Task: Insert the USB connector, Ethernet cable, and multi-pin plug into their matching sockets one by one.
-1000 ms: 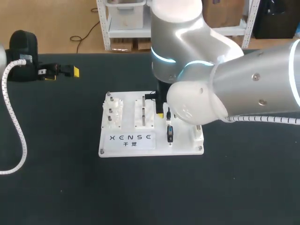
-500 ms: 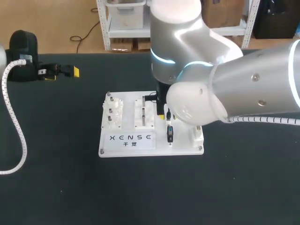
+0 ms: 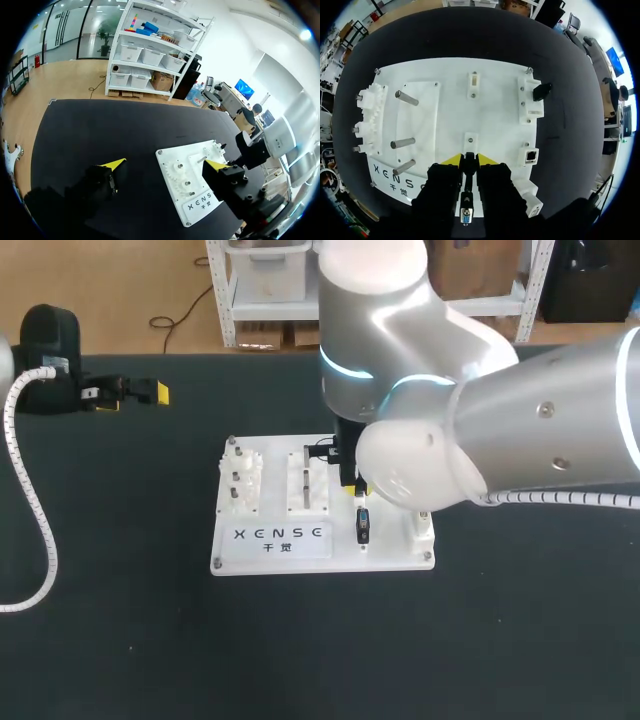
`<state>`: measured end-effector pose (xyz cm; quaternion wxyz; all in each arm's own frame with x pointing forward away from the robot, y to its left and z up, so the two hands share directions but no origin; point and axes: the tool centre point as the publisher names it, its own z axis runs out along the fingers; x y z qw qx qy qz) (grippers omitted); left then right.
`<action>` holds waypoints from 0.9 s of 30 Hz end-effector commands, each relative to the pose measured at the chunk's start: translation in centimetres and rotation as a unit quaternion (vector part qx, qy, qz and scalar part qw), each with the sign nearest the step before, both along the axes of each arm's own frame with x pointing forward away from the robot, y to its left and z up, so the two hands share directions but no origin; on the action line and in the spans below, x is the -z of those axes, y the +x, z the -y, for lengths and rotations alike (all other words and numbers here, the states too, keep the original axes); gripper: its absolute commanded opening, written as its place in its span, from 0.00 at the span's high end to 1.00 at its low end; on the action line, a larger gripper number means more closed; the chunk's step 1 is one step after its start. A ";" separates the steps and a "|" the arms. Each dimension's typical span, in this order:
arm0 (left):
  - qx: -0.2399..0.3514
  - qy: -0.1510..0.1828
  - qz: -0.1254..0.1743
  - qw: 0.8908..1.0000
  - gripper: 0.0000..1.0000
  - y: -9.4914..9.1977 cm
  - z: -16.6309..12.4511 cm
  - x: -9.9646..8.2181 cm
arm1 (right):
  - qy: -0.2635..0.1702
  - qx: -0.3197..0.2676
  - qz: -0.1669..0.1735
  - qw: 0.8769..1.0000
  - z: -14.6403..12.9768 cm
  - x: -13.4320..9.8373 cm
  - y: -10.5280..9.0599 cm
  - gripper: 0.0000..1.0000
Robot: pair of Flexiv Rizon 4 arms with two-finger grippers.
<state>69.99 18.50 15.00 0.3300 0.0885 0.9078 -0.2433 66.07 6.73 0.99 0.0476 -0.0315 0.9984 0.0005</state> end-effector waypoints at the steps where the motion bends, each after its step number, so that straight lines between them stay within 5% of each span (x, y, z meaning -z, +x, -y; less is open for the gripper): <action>1: 0.000 0.000 0.000 1.000 0.00 0.0 0.0 0.0 | 0.003 -0.001 0.009 1.000 0.1 -0.3 -0.3 1.00; 27: 0.000 0.000 0.000 1.000 0.00 0.0 0.0 0.0 | -0.006 0.038 0.028 0.999 4.5 -2.0 0.4 1.00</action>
